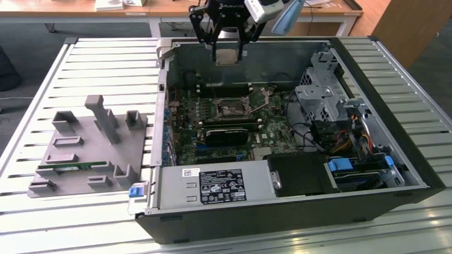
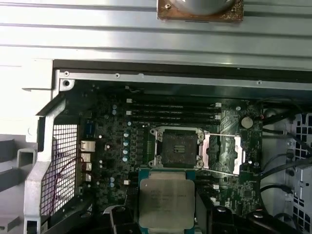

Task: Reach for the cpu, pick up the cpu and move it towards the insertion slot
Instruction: 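Pick up the cpu and move it towards the insertion slot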

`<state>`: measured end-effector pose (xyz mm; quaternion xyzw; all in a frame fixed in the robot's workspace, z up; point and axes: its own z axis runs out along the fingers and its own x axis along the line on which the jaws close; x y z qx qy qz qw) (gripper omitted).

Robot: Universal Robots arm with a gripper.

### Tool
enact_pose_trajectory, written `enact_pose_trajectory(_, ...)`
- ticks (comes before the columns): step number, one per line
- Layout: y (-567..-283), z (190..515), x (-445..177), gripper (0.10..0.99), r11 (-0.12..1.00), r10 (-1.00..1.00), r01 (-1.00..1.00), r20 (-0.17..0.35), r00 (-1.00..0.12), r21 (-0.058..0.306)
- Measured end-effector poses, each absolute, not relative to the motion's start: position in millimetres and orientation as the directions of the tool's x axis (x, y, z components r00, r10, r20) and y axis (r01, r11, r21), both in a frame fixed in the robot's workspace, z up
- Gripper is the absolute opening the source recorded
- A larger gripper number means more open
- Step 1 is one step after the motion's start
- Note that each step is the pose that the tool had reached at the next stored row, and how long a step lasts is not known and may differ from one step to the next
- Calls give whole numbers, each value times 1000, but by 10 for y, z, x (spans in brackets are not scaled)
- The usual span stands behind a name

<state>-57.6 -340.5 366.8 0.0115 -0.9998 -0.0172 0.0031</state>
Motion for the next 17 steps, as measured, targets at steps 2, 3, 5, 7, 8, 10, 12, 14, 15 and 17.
enact_pose_trajectory(2, -3396, 3664, -529, 545, 999, -22, -22, 6, -1000, 35)
enact_pose_trajectory(3, -3391, 3662, -505, 545, 999, -21, -21, 6, -1000, 35)
enact_pose_trajectory(5, -3383, 3658, -457, 545, 999, -21, -20, 6, -1000, 35)
enact_pose_trajectory(7, -3374, 3654, -407, 545, 999, -20, -19, 6, -1000, 35)
enact_pose_trajectory(8, -3370, 3653, -384, 545, 999, -19, -19, 6, -1000, 34)
enact_pose_trajectory(10, -3364, 3649, -355, 545, 999, -17, -17, 5, -1000, 35)
enact_pose_trajectory(12, -3361, 3648, -345, 545, 999, -16, -16, 5, -1000, 34)
enact_pose_trajectory(14, -3361, 3648, -344, 545, 999, -16, -16, 5, -1000, 35)
enact_pose_trajectory(15, -3361, 3648, -344, 545, 999, -16, -16, 5, -1000, 34)
enact_pose_trajectory(17, -3361, 3648, -344, 545, 999, -16, -16, 5, -1000, 34)
